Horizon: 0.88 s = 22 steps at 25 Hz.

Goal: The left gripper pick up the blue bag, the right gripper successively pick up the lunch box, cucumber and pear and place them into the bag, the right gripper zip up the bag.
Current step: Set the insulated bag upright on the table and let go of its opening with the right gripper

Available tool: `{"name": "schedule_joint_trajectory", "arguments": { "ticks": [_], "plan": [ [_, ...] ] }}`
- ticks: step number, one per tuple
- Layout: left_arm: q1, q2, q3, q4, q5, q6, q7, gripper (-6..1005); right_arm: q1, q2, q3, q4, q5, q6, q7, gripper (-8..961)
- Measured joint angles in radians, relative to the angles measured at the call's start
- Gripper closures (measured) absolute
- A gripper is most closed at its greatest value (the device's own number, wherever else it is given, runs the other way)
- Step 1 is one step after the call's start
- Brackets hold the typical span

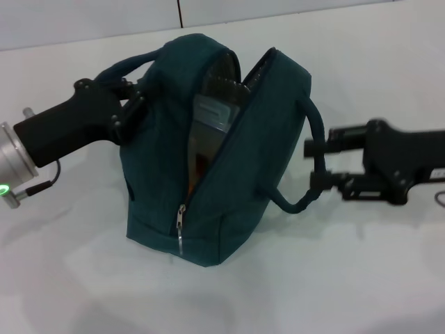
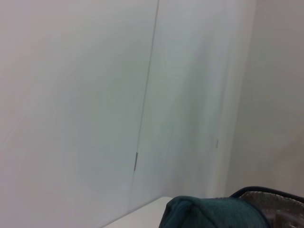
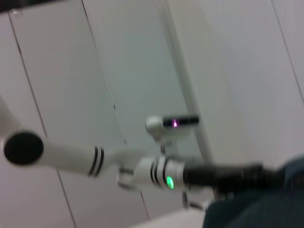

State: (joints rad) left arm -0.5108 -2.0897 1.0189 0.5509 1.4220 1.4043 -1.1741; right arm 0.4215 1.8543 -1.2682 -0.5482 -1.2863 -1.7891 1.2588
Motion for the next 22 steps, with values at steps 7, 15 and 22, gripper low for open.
{"name": "schedule_joint_trajectory", "arguments": {
  "ticks": [7, 15, 22],
  "plan": [
    [-0.015, -0.001, 0.0, -0.02, -0.002, -0.002, 0.004, 948, 0.035, 0.064, 0.003, -0.008, -0.167, 0.101, 0.001, 551],
    [-0.015, -0.001, 0.0, -0.022, -0.002, -0.003, 0.005, 949, 0.068, 0.092, 0.003, -0.009, -0.236, 0.124, 0.011, 602],
    [-0.015, -0.001, 0.0, -0.027, -0.002, -0.006, 0.016, 949, 0.047, 0.106, 0.078, -0.01, -0.237, 0.132, -0.008, 723]
  ]
}}
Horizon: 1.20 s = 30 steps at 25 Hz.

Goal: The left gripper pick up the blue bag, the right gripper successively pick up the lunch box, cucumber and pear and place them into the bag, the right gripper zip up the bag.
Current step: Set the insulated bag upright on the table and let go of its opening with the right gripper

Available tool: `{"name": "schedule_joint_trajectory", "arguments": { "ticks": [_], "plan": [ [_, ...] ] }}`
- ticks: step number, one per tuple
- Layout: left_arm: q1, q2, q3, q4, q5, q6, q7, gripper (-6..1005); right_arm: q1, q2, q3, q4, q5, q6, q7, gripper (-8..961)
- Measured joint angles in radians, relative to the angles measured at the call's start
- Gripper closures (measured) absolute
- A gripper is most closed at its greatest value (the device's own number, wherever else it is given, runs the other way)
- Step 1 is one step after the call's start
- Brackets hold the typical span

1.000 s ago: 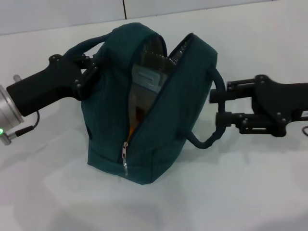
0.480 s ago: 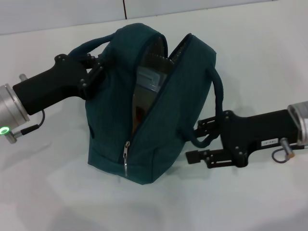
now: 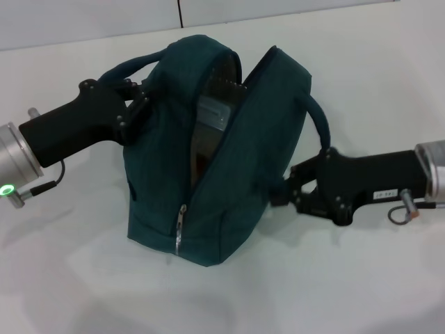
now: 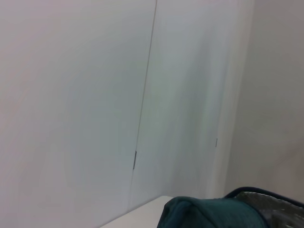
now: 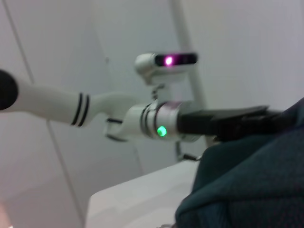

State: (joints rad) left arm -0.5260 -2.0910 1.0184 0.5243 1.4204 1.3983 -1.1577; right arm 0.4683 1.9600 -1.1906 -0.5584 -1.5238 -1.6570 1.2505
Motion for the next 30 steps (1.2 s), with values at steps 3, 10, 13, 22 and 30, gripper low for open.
{"name": "schedule_joint_trajectory", "arguments": {
  "ticks": [3, 10, 13, 22, 30],
  "plan": [
    [0.004, -0.002, 0.0, -0.004, -0.005, 0.0, 0.015, 949, -0.016, 0.006, 0.06, -0.002, 0.002, -0.001, -0.03, 819],
    [0.012, -0.002, -0.005, -0.092, -0.126, 0.002, 0.116, 949, -0.08, 0.037, 0.232, -0.049, 0.005, -0.002, -0.098, 856],
    [0.021, -0.003, 0.0, -0.119, -0.166, 0.011, 0.166, 949, -0.083, 0.046, 0.323, -0.049, 0.006, 0.002, -0.103, 872],
    [0.039, -0.008, 0.002, -0.248, -0.237, 0.126, 0.4, 949, -0.039, 0.031, 0.395, -0.05, 0.008, 0.02, -0.057, 873],
    [0.055, -0.01, 0.001, -0.304, -0.242, 0.222, 0.491, 948, -0.012, 0.022, 0.381, -0.038, 0.002, 0.054, -0.031, 875]
  ]
}}
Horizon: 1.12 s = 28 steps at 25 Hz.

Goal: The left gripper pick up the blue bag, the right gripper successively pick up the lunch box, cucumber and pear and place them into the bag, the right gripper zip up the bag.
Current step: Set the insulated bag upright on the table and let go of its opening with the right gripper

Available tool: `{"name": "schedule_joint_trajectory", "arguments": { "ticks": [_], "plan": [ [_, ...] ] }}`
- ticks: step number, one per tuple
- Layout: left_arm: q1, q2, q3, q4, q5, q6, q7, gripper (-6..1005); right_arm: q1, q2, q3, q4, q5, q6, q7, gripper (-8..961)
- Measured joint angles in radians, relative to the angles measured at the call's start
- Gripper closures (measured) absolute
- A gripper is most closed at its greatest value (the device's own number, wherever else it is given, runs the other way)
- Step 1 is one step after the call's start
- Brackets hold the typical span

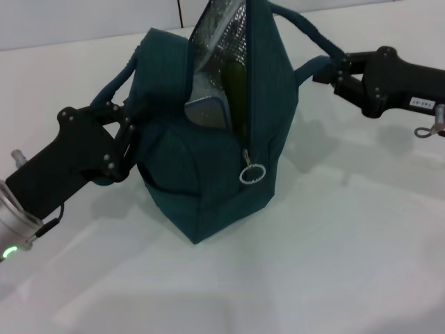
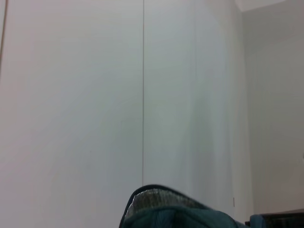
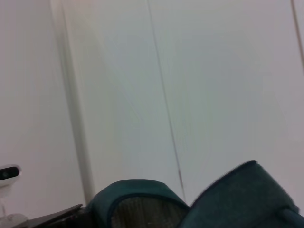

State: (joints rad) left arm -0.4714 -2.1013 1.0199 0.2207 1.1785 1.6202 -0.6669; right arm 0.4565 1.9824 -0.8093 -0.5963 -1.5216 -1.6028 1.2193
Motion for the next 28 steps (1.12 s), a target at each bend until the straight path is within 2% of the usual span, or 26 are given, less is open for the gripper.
{"name": "schedule_joint_trajectory", "arguments": {
  "ticks": [13, 21, 28],
  "plan": [
    [0.018, -0.002, 0.021, -0.057, -0.007, 0.072, 0.098, 948, -0.014, 0.014, -0.022, 0.012, -0.004, -0.011, 0.027, 876],
    [0.003, -0.005, 0.027, -0.137, -0.057, 0.073, 0.204, 948, -0.011, 0.025, -0.022, 0.056, 0.001, -0.008, 0.023, 876],
    [0.007, -0.006, 0.021, -0.146, -0.068, 0.05, 0.211, 949, -0.021, 0.024, -0.013, 0.056, 0.003, -0.018, 0.015, 861]
  ]
}}
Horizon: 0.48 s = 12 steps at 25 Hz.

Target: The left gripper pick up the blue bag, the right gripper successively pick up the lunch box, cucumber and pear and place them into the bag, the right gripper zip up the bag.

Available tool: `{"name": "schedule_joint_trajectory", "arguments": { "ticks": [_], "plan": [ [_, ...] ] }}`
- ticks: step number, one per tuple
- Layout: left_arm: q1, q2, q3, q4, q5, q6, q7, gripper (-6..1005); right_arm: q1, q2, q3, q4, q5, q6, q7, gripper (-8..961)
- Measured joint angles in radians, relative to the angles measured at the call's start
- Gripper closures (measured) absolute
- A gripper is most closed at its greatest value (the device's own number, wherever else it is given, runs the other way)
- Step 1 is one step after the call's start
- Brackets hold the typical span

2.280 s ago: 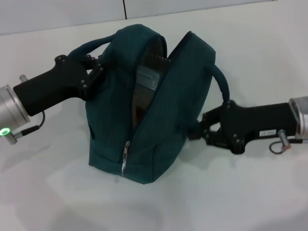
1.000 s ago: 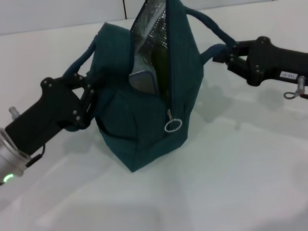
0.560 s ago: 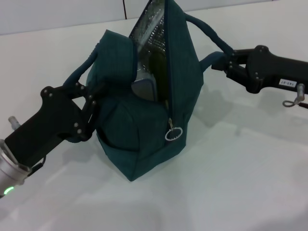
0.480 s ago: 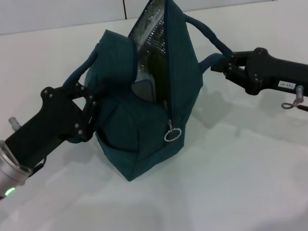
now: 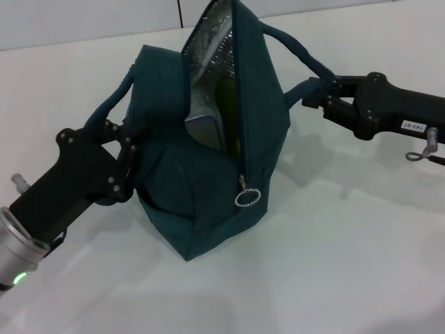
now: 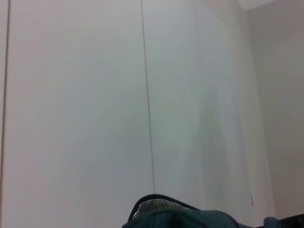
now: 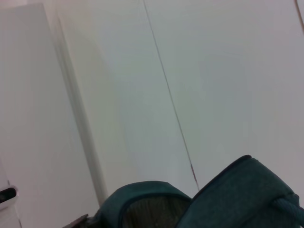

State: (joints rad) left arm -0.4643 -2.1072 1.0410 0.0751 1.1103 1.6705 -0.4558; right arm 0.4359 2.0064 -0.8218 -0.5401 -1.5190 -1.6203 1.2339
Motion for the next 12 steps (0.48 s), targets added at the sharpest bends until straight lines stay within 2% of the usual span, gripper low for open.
{"name": "schedule_joint_trajectory", "arguments": {
  "ticks": [9, 12],
  "plan": [
    [0.002, 0.0, 0.002, -0.012, -0.006, -0.005, 0.002, 949, -0.018, -0.003, 0.013, -0.006, 0.023, -0.02, -0.022, 731],
    [0.001, 0.0, 0.004, -0.014, -0.006, -0.005, 0.002, 948, -0.044, 0.002, 0.021, -0.002, 0.087, -0.041, -0.06, 612]
  ]
}}
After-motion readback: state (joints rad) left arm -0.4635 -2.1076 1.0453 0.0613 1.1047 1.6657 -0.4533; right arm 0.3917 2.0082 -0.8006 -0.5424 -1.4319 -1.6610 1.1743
